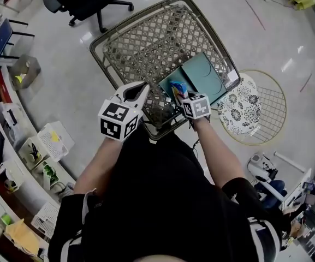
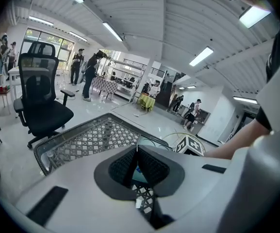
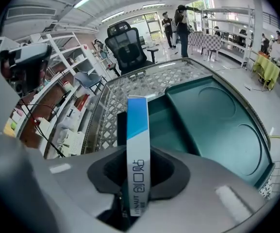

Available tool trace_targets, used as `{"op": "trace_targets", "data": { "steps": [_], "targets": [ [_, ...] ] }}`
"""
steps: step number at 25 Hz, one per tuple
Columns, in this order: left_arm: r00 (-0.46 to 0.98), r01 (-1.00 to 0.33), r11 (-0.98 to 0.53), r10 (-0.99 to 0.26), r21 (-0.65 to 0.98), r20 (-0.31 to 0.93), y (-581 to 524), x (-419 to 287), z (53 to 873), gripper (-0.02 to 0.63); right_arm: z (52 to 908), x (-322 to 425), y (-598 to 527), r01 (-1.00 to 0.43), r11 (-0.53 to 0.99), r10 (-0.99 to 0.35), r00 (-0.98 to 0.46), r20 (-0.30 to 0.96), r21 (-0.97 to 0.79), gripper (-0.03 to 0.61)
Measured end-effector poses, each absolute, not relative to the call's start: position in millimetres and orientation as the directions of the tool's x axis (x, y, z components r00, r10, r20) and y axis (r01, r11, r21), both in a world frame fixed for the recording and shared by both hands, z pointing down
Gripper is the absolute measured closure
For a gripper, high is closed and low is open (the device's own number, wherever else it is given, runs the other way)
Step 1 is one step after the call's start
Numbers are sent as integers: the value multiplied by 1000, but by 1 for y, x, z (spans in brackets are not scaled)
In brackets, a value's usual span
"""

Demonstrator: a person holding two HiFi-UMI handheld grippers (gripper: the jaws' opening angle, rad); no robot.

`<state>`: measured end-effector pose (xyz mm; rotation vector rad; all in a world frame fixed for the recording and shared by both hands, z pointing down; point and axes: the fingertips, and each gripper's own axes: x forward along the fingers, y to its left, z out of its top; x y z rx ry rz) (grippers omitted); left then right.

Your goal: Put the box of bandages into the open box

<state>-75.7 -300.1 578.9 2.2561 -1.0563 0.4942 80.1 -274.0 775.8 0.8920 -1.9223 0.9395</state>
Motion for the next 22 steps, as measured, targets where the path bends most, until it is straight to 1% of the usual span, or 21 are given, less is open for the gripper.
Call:
{"op": "trace_targets", "data": {
  "steps": [4, 8, 10, 11, 13, 15, 18, 20, 22],
  "targets": [
    [614, -785, -512, -568, 349, 549, -298, -82, 573, 600, 777, 89, -270, -843, 476, -220, -391, 894, -251, 448],
    [615, -784, -518, -578, 341, 536, -297, -84, 563, 601, 768, 108, -269, -864, 454, -241, -355, 903, -218, 446],
    [613, -787, -516, -586, 340, 529, -297, -84, 558, 600, 764, 112, -268, -859, 462, -246, -362, 899, -220, 450],
    [612, -787, -515, -589, 339, 527, -297, -84, 557, 600, 764, 111, -266, -846, 478, -237, -383, 893, -236, 479],
    [612, -788, -515, -593, 337, 524, -296, -82, 555, 600, 763, 105, -260, -809, 525, -207, -421, 883, -263, 483],
    [610, -790, -514, -595, 336, 523, -294, -80, 554, 600, 766, 103, -257, -788, 559, -192, -426, 884, -258, 483],
    [606, -793, -507, -598, 338, 525, -292, -79, 554, 600, 769, 109, -267, -806, 547, -213, -396, 893, -226, 475],
    [604, -795, -502, -599, 341, 526, -291, -78, 556, 600, 767, 114, -276, -820, 539, -237, -367, 900, -192, 445],
    [603, -796, -497, -599, 346, 526, -290, -76, 557, 600, 765, 119, -280, -823, 539, -254, -359, 898, -177, 445]
  ]
}}
